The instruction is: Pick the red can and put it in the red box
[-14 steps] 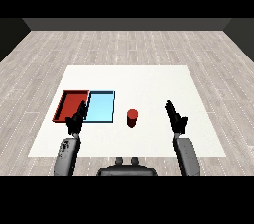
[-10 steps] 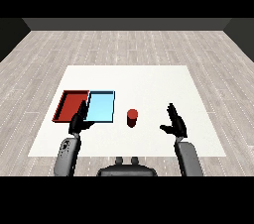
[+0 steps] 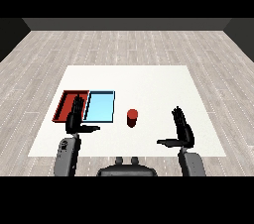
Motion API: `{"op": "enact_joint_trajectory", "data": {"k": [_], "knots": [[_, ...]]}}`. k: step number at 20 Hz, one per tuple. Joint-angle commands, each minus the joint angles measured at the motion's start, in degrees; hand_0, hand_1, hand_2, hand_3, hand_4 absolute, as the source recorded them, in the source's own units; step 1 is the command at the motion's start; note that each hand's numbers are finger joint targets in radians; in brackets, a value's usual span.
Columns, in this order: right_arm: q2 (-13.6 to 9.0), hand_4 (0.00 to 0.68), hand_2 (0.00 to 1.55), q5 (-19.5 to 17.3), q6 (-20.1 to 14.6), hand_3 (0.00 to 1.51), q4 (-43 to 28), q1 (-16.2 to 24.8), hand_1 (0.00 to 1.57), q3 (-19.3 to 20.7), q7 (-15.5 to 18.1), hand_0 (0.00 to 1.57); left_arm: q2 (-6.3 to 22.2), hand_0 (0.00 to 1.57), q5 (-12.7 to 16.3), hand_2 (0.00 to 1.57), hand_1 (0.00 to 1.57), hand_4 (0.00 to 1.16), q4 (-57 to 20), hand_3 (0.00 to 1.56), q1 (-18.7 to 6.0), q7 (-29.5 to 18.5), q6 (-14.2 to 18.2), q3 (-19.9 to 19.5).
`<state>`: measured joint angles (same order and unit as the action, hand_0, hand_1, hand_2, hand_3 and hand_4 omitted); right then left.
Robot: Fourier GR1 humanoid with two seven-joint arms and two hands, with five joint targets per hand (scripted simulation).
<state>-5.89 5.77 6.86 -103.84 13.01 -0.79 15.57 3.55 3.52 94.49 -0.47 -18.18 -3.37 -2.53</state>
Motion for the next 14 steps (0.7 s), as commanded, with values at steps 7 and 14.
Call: {"op": "enact_joint_trajectory", "data": {"k": [7,14], "knots": [[-0.38,0.0,0.0,0.61,4.0,0.0,2.09,-0.54,0.0,2.0,3.62,0.0,-2.02,0.0,1.16,0.0,0.0,0.0,2.71,0.0,3.66,-4.81,-1.18,1.3],[1.76,0.0,0.0,-0.52,2.67,0.0,1.85,-2.23,0.0,1.31,1.2,0.0,-1.6,0.0,0.09,0.0,0.0,0.0,-3.36,0.0,-2.37,-5.88,-0.33,0.14]]}}
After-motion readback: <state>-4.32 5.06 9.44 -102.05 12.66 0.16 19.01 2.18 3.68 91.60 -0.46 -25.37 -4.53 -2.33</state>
